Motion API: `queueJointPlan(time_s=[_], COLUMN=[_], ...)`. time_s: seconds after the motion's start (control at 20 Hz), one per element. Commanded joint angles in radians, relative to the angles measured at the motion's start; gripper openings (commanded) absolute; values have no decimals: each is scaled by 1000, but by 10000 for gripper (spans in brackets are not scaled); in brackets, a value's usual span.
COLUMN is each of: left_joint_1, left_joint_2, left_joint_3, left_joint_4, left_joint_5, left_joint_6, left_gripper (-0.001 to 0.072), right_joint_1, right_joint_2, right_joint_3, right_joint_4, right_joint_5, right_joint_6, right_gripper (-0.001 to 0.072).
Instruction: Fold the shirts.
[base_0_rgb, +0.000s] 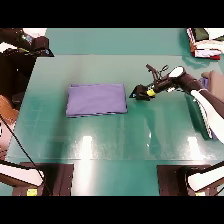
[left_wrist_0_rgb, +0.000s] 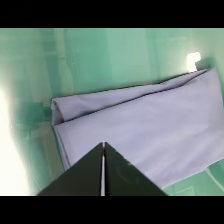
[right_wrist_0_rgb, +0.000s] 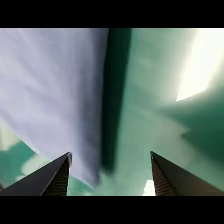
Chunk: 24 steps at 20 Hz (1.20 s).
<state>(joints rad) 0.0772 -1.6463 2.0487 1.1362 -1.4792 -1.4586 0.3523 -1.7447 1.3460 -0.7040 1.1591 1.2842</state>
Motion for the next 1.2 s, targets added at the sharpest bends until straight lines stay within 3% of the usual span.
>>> queueJointPlan(time_s=[0.0, 0.3, 0.35, 0.45, 0.5, 0.6, 0.8, 1.0, 1.15], left_joint_1=[-13, -13, -13, -13, -13, -25, -117, -236, -317], left_joint_2=[0, 0, 1, 1, 1, 1, 1, 1, 1], left_joint_3=[0, -47, -55, -56, -56, -56, -56, -56, -56], left_joint_4=[0, 0, 0, -20, -37, -51, -51, -51, -51], left_joint_5=[13, 13, 14, 27, 36, 46, 45, 60, 103], left_joint_6=[0, 0, 1, 1, 1, 0, 1, 0, 0], left_gripper=[29, 28, 28, 28, 28, 28, 28, 28, 28], right_joint_1=[60, 209, 219, 221, 212, 174, 2, -268, -485], right_joint_2=[-77, -240, -259, -272, -271, -266, -171, -17, 52], right_joint_3=[-13, 212, 253, 314, 337, 397, 493, 529, 529], right_joint_4=[161, 181, 180, 177, 176, 171, -52, -208, -238], right_joint_5=[-48, -76, -80, -94, -101, -90, -40, -7, -6], right_joint_6=[-22, -18, -18, -20, -35, -25, 93, 104, 103], right_gripper=[563, 528, 350, 80, 16, 15, 15, 15, 15])
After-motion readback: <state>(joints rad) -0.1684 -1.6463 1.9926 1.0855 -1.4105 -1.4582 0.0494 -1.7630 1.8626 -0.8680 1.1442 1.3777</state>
